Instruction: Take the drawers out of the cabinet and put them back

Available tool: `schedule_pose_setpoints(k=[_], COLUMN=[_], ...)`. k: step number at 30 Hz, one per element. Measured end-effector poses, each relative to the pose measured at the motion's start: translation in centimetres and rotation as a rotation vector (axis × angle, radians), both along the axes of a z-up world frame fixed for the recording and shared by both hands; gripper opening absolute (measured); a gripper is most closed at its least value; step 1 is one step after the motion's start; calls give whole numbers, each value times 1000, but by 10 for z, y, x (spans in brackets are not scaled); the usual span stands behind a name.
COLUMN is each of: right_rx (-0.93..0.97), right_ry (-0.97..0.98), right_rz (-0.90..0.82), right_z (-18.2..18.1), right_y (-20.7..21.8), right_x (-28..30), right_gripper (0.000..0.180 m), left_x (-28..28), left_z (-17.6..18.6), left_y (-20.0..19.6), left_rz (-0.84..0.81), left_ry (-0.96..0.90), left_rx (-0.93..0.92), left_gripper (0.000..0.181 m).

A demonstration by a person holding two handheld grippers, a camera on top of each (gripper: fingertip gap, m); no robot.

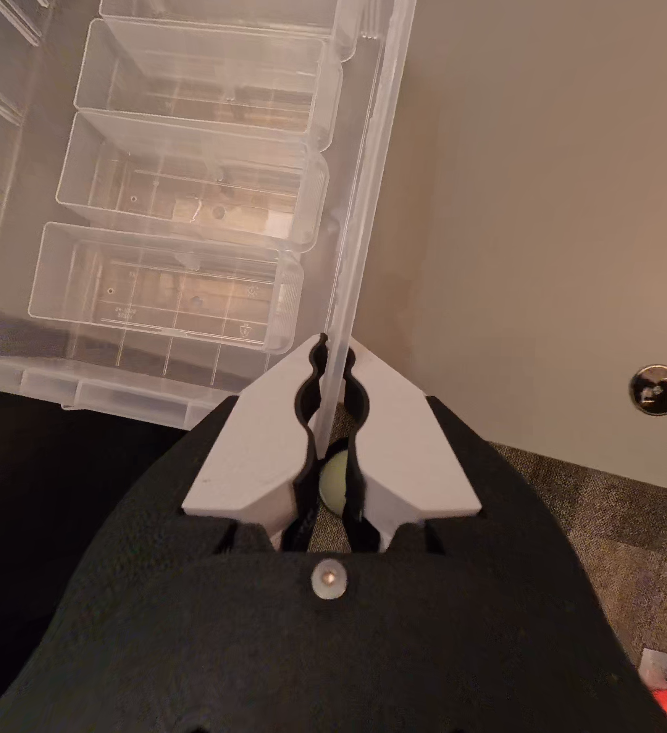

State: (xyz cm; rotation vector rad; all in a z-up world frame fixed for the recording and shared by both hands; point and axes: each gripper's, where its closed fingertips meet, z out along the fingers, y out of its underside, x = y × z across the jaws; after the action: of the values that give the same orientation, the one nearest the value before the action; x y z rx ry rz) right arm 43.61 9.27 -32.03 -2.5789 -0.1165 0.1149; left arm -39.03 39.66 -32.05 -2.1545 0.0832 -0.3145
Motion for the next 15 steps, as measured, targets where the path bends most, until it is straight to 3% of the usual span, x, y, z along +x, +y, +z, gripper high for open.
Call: schedule_pose_setpoints(k=[15], right_rx=[-35], right_ry=[20], right_rz=[54], right_z=[-4], right_y=[-64], right_x=[-72], right_gripper=[3], left_x=[7], left_z=[48], left_y=[5], left_rz=[-8], left_ry=[-67], left_rx=[124], left_gripper=[5])
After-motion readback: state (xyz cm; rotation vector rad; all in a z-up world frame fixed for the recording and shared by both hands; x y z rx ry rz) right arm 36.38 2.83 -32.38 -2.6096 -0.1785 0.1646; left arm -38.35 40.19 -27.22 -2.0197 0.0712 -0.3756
